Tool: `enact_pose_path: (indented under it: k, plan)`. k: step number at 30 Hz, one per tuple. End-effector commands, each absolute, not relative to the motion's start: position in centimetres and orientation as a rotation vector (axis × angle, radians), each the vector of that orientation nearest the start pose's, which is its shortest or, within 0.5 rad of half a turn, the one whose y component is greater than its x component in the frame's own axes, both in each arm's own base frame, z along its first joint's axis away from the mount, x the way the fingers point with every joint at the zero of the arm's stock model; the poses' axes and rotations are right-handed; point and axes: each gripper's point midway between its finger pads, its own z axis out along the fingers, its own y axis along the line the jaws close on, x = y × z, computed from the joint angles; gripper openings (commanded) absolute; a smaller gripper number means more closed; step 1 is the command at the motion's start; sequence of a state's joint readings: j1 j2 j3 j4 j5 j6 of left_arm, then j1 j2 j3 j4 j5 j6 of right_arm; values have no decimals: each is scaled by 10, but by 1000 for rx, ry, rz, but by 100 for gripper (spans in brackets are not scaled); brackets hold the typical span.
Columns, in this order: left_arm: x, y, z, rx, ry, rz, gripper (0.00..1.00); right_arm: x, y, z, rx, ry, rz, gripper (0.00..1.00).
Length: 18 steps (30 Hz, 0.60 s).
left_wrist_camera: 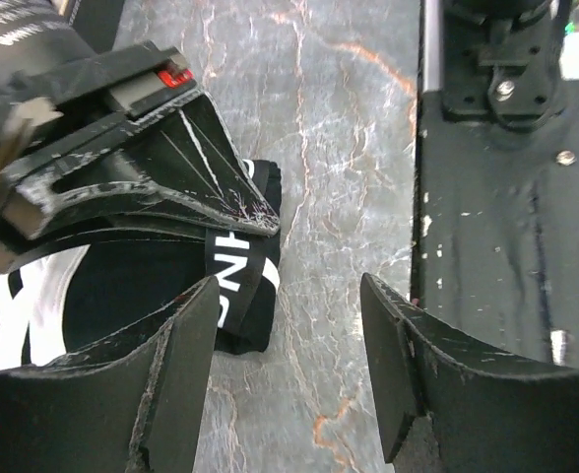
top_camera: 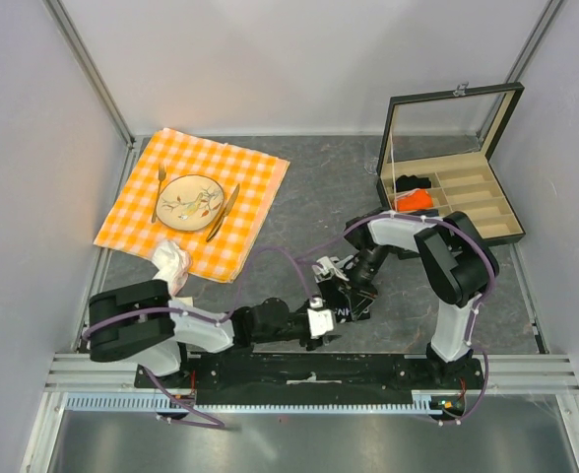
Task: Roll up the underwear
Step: Roll the underwear to the center of the board.
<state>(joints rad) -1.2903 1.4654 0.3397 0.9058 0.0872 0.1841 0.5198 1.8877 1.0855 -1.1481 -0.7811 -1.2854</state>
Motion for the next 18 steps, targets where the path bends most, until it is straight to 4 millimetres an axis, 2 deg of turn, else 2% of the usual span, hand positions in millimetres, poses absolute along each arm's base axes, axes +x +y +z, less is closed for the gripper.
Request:
enact_pose_path:
  k: [1, 2, 6, 9, 14, 17, 18]
  plan:
    - [113, -387, 70, 1430, 1285, -682, 66, 145, 199, 26, -2101, 1973, 1371, 18]
    - [116, -392, 71, 1440, 1270, -654, 66, 145, 199, 26, -2104, 1973, 1370, 18]
    - [132, -395, 52, 1473, 1301, -525, 66, 143, 198, 25, -2103, 1977, 1380, 20]
    - [148, -395, 54, 1436, 1297, -421, 66, 143, 197, 24, -2108, 1972, 1378, 20]
    - [153, -396, 45, 1459, 1311, -369, 64, 143, 197, 24, -2106, 1970, 1385, 21]
    - [150, -396, 36, 1490, 1340, -379, 47, 143, 197, 24, -2103, 1973, 1380, 22]
    - [148, -394, 31, 1505, 1356, -382, 32, 144, 198, 26, -2090, 1970, 1383, 24]
